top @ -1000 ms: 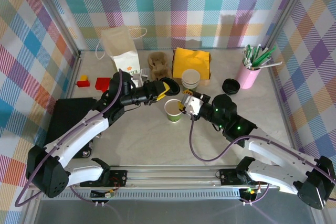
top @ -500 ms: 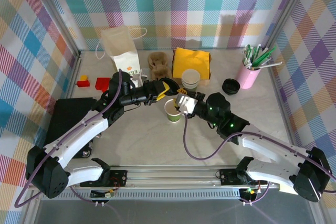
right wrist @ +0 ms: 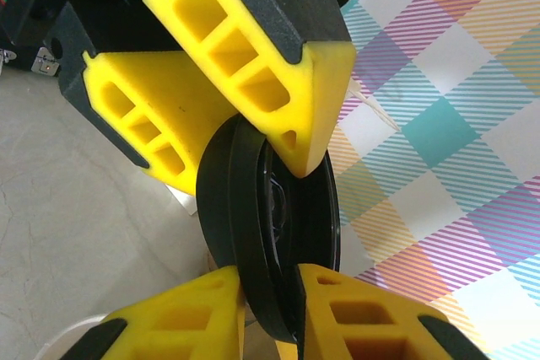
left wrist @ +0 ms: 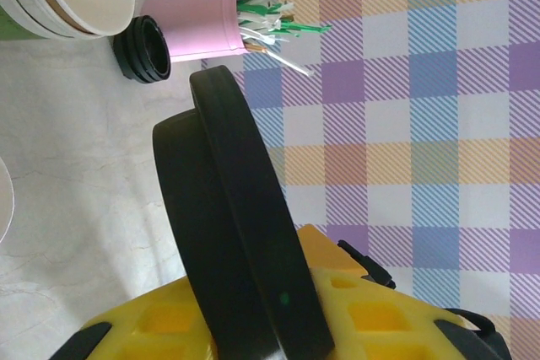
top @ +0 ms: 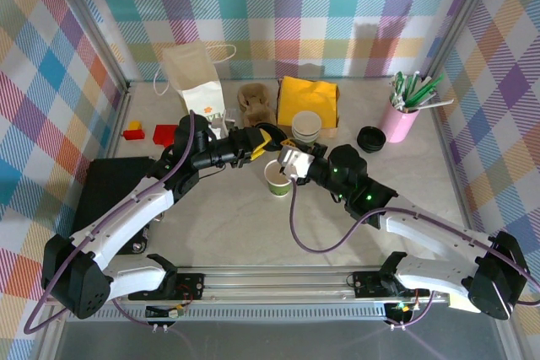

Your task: Pack the takeout coffee

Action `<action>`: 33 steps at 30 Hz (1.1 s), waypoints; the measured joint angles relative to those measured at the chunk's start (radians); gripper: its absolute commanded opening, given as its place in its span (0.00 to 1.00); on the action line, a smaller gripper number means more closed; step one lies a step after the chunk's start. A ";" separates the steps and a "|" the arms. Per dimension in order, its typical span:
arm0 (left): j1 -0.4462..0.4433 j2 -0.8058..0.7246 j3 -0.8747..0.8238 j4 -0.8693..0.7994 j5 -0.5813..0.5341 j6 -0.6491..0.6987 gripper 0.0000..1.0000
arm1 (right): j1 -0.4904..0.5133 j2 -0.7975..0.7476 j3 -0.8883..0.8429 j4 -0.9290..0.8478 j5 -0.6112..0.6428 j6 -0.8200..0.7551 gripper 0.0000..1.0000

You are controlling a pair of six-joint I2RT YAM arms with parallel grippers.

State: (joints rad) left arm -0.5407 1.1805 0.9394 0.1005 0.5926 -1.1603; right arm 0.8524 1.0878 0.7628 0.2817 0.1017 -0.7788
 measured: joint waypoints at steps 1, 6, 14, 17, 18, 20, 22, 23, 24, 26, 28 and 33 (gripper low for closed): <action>0.000 0.000 0.000 0.002 -0.002 0.000 0.18 | 0.000 0.002 0.003 -0.004 0.000 -0.001 0.20; 0.002 0.000 0.000 0.003 -0.011 -0.003 0.19 | 0.000 0.013 0.021 -0.025 0.012 -0.009 0.12; 0.003 -0.007 0.014 -0.040 -0.018 0.029 0.55 | 0.005 0.019 0.085 -0.146 0.031 0.058 0.00; 0.003 -0.037 0.038 -0.116 -0.045 0.081 0.71 | 0.005 0.019 0.135 -0.198 0.029 0.120 0.00; 0.006 -0.050 0.056 -0.156 -0.062 0.108 0.73 | 0.005 0.019 0.152 -0.222 0.028 0.147 0.00; 0.009 -0.071 0.102 -0.247 -0.097 0.155 0.75 | 0.005 0.018 0.183 -0.272 0.015 0.203 0.00; 0.013 -0.098 0.157 -0.335 -0.145 0.224 0.77 | 0.002 0.018 0.215 -0.331 -0.006 0.270 0.00; 0.014 -0.114 0.171 -0.361 -0.166 0.250 0.77 | -0.005 0.018 0.230 -0.361 -0.018 0.302 0.00; 0.016 -0.134 0.182 -0.388 -0.191 0.280 0.78 | -0.013 0.018 0.250 -0.397 -0.039 0.350 0.00; 0.019 -0.183 0.191 -0.430 -0.243 0.344 0.80 | -0.043 0.018 0.284 -0.452 -0.089 0.439 0.00; 0.020 -0.228 0.191 -0.464 -0.299 0.407 0.82 | -0.090 0.018 0.310 -0.491 -0.148 0.545 0.00; 0.020 -0.286 0.180 -0.499 -0.402 0.535 0.81 | -0.246 0.013 0.318 -0.524 -0.380 0.828 0.00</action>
State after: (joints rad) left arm -0.5209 0.8948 1.1191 -0.3981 0.1902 -0.6254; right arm 0.6067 1.1007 1.0809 -0.2424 -0.2779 0.0494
